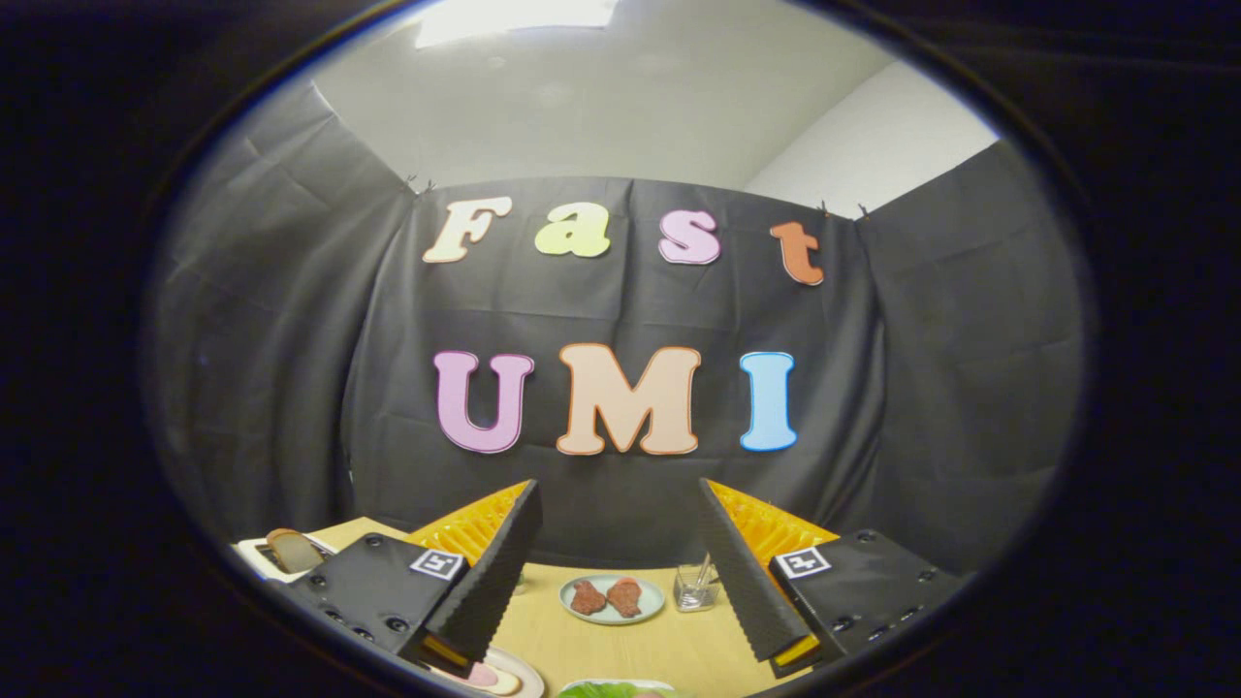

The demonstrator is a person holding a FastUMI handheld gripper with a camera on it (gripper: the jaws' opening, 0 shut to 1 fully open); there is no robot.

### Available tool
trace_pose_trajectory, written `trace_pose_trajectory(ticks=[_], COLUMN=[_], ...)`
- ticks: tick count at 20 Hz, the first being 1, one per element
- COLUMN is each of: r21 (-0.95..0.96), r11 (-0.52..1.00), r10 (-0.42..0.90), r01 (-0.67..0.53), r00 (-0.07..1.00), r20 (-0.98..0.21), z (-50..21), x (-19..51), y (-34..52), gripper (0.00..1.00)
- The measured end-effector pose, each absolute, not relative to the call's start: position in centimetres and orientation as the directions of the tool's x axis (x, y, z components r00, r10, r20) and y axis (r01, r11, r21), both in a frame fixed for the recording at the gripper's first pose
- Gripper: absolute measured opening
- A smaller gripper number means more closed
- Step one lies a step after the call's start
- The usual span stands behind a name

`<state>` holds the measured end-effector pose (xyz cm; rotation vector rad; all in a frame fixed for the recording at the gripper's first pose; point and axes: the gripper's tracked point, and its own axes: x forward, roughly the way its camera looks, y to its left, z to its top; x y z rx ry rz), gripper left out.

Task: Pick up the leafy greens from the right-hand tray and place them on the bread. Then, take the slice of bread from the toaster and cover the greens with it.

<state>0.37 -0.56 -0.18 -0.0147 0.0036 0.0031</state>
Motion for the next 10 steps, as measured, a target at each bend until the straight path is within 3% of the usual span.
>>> trace_pose_trajectory(ticks=[10], r21=[-0.020], r11=[0.998], r10=[0.053], r01=[-0.054], r00=[0.997], r20=[-0.049], z=[-2.0], x=[1.3], y=[-1.2], gripper=[1.00])
